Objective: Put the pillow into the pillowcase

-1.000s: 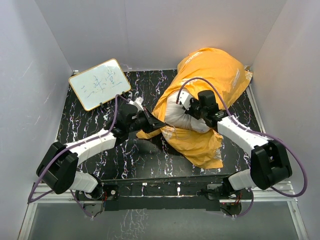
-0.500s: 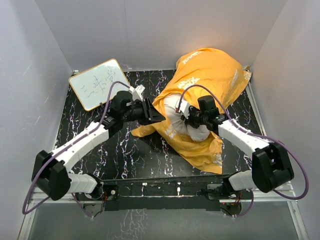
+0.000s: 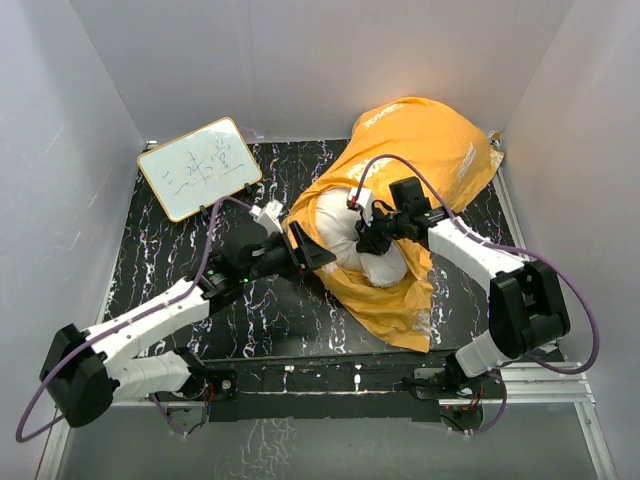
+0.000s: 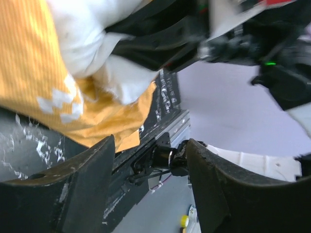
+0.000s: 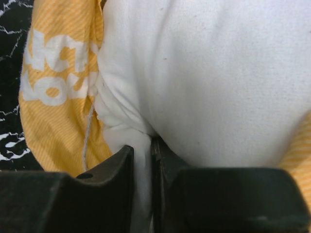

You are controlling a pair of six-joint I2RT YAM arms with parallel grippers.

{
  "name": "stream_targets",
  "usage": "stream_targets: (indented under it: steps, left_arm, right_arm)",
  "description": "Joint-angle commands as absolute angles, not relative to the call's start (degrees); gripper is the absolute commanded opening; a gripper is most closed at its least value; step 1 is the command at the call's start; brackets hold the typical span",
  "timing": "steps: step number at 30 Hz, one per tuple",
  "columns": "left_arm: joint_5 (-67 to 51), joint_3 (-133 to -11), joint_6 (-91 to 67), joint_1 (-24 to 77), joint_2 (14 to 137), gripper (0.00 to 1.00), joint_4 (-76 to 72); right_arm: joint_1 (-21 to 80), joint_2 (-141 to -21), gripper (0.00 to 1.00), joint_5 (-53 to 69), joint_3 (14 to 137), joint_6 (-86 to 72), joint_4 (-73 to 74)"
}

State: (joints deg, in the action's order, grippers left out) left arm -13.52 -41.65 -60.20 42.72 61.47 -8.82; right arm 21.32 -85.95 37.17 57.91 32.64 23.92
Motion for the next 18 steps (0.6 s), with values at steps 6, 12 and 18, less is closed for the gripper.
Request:
stream_targets:
  steps: [6, 12, 18]
  left_arm:
    - [9.14, -43.46, -77.25, 51.13, 72.30, 0.69, -2.69]
    - [18.33, -51.69, -77.07, 51.38, 80.67, 0.90, 4.33]
    - [14.53, -54.92, -85.59, 51.25, 90.40, 0.82, 9.89]
  right_arm:
    - [21.55, -91.60, 0.18, 39.90, 67.35, 19.53, 20.65]
    - [21.56, -92.02, 0.18, 39.64, 66.80, 18.00, 19.37]
    - [21.61, -90.83, 0.18, 39.09, 67.07, 17.79, 19.32]
